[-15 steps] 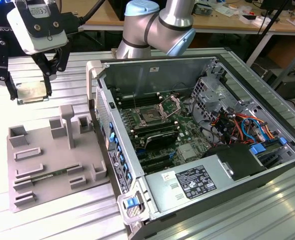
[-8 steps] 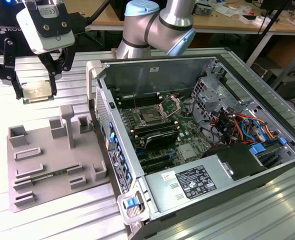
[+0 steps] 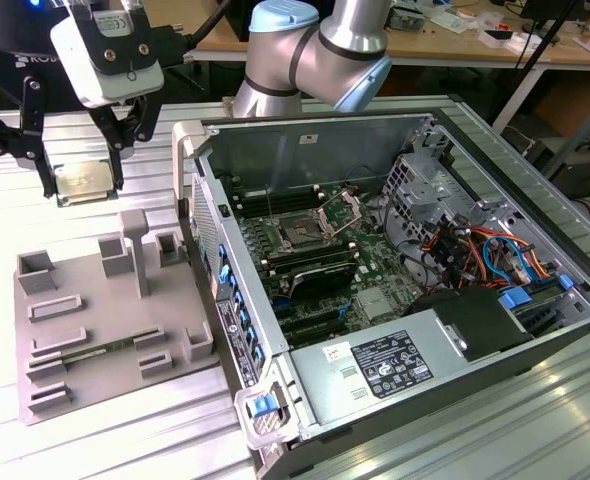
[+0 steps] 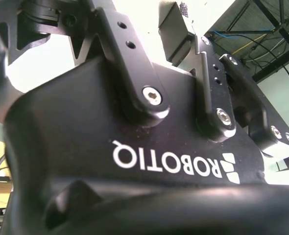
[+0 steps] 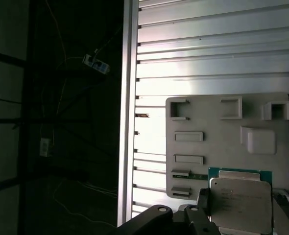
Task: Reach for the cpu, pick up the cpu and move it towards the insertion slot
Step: 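Pick up the cpu and move it towards the insertion slot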
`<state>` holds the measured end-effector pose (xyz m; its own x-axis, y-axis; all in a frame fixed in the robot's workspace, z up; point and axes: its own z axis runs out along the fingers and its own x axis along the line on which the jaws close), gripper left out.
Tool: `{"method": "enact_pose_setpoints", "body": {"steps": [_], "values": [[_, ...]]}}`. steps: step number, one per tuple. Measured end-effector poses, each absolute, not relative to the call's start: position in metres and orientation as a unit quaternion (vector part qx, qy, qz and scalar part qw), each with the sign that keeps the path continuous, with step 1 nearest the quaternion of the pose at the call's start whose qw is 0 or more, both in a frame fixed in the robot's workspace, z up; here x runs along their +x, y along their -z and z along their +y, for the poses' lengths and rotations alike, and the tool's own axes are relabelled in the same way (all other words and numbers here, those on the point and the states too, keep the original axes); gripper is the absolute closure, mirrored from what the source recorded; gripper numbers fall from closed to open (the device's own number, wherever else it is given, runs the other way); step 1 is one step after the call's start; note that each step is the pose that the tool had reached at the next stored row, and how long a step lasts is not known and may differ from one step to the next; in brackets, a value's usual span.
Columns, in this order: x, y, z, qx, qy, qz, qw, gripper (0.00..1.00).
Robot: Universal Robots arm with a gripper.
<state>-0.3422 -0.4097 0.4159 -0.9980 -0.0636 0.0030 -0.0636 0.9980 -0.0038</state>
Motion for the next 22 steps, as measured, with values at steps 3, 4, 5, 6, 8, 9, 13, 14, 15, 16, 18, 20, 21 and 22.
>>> {"method": "enact_pose_setpoints", "body": {"steps": [3,4,5,6,8,9,13,14,15,16,18,20,21,22], "values": [[-0.338,-0.416,-0.41,0.032,-0.002,-0.999,0.001,0.46],[-0.337,-0.416,-0.41,0.032,-0.002,-0.999,0.001,0.46],[-0.336,-0.416,-0.41,0.032,-0.002,-0.999,0.001,0.46],[-0.334,-0.416,-0.41,0.032,-0.002,-0.999,0.001,0.46],[-0.332,-0.416,-0.41,0.032,-0.002,-0.999,0.001,0.46],[-0.331,-0.416,-0.41,0.032,-0.002,-0.999,0.001,0.46],[-0.326,-0.416,-0.41,0.032,-0.002,-0.999,0.001,0.46],[-0.325,-0.416,-0.41,0.032,-0.002,-0.999,0.001,0.46],[-0.324,-0.416,-0.41,0.032,-0.002,-0.999,0.001,0.46],[-0.323,-0.416,-0.41,0.032,-0.002,-0.999,0.001,0.46],[-0.321,-0.416,-0.41,0.032,-0.002,-0.999,0.001,0.46],[-0.319,-0.416,-0.41,0.032,-0.002,-0.999,0.001,0.46],[-0.319,-0.416,-0.41,0.032,-0.002,-0.999,0.001,0.46],[-0.318,-0.416,-0.41,0.032,-0.002,-0.999,0.001,0.46]]}}
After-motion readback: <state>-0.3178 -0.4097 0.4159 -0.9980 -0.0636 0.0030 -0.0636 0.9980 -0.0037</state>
